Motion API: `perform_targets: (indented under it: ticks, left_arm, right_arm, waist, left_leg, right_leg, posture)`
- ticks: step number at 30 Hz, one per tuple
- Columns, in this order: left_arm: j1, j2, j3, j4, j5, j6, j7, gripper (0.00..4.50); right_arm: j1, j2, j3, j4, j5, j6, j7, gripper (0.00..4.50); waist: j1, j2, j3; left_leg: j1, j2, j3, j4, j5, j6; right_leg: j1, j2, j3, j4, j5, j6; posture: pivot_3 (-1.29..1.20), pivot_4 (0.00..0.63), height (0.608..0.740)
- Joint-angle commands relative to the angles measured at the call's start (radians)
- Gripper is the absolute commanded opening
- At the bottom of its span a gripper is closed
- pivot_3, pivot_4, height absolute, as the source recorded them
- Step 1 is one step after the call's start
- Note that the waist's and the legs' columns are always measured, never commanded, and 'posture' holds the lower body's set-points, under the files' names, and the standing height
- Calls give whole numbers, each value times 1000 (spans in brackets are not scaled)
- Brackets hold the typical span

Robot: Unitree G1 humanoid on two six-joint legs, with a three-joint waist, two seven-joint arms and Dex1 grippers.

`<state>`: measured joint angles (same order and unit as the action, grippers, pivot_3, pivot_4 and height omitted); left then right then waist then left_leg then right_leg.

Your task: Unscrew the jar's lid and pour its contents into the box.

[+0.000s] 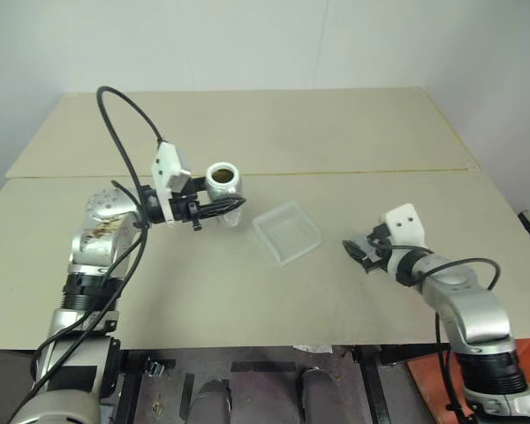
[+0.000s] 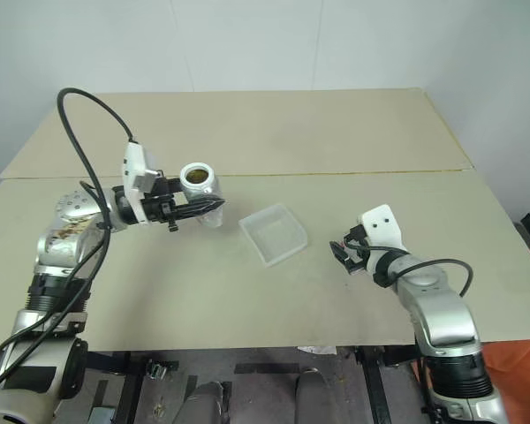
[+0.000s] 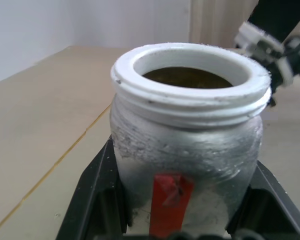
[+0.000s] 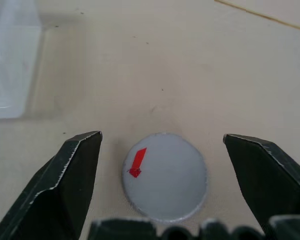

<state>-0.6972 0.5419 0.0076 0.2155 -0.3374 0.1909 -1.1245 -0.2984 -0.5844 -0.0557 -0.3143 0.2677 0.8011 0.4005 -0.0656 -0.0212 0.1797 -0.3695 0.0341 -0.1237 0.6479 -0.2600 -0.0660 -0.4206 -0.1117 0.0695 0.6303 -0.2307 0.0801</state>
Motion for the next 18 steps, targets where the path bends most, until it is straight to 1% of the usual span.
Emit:
perform_targets:
  ticks: [1, 2, 3, 4, 6, 8, 10, 11, 13, 15, 18]
  left_arm:
    - [-77, -46, -74, 92, 237, -272, 220, 1938]
    - [-104, -63, -112, 150, 345, -377, 327, 1938]
    - [-126, -75, -136, 200, 418, -453, 400, 1938]
    - [-158, -69, -182, 265, 531, -561, 508, 1938]
    - [-225, -45, -273, 380, 730, -740, 696, 1938]
    - [-327, -7, -414, 479, 1004, -848, 982, 1938]
    - [-468, 15, -617, 571, 1332, -830, 1368, 1938]
    - [-525, 14, -700, 615, 1448, -805, 1517, 1938]
    - [-608, -11, -818, 702, 1586, -766, 1724, 1938]
    - [-671, -51, -919, 772, 1691, -735, 1870, 1938]
    - [-726, -114, -1016, 848, 1779, -686, 2001, 1938]
  right_arm:
    - [-107, -42, -104, -128, 155, 154, 73, 4466]
    - [-163, -53, -128, -154, 229, 249, 99, 4466]
    - [-204, -62, -143, -167, 280, 317, 113, 4466]
    - [-238, -62, -166, -182, 347, 367, 136, 4466]
    - [-283, -75, -179, -192, 426, 435, 172, 4466]
    - [-310, -99, -166, -195, 469, 456, 207, 4466]
    - [-331, -129, -136, -194, 484, 454, 235, 4466]
    - [-339, -140, -125, -192, 488, 452, 243, 4466]
    - [-351, -153, -109, -186, 495, 444, 255, 4466]
    - [-359, -163, -104, -188, 509, 437, 270, 4466]
    - [-356, -171, -102, -197, 529, 432, 281, 4466]
  waist:
    - [2, 0, 0]
    - [4, 0, 0]
    - [5, 0, 0]
    - [6, 0, 0]
    - [9, 0, 0]
    - [16, 0, 0]
    - [25, -1, 0]
    - [30, -1, 1]
    - [39, -1, 1]
    - [49, -1, 1]
    - [53, -1, 1]
  left_leg:
    - [0, 0, 0, 0, 0, 0]
    - [0, 0, 0, 0, 0, 0]
    - [0, 0, 0, 1, 0, 0]
    - [0, 0, 0, 1, 0, 0]
    - [0, 0, 0, 0, 0, 0]
    - [-1, 0, 0, -1, 0, 0]
    - [-2, -1, 0, 0, 0, 0]
    - [-3, -2, 0, 1, 0, 0]
    - [-4, -2, 0, 2, 0, 0]
    - [-5, -2, 0, 2, 0, 0]
    - [-7, -2, 0, 2, 0, 0]
  right_leg:
    - [0, 0, 0, 0, 0, 0]
    - [0, 0, 0, 0, 0, 0]
    - [0, 0, 0, -1, 1, 0]
    - [0, 0, 0, -1, 1, 0]
    - [0, 0, 0, -2, 1, 0]
    - [0, 0, 0, -4, 1, 0]
    - [0, 0, 0, -4, 2, 1]
    - [-1, -1, 0, -4, 2, 2]
    - [-1, -1, 0, -4, 3, 3]
    - [-1, -1, 0, -4, 3, 4]
    - [-2, -1, 0, -3, 3, 4]
  posture:
    - [0, 150, 740]
    - [0, 150, 740]
    - [0, 150, 740]
    - [0, 150, 740]
    - [0, 150, 740]
    - [0, 150, 740]
    - [0, 150, 740]
    - [0, 150, 740]
    - [0, 150, 740]
    - [0, 150, 740]
    - [0, 150, 740]
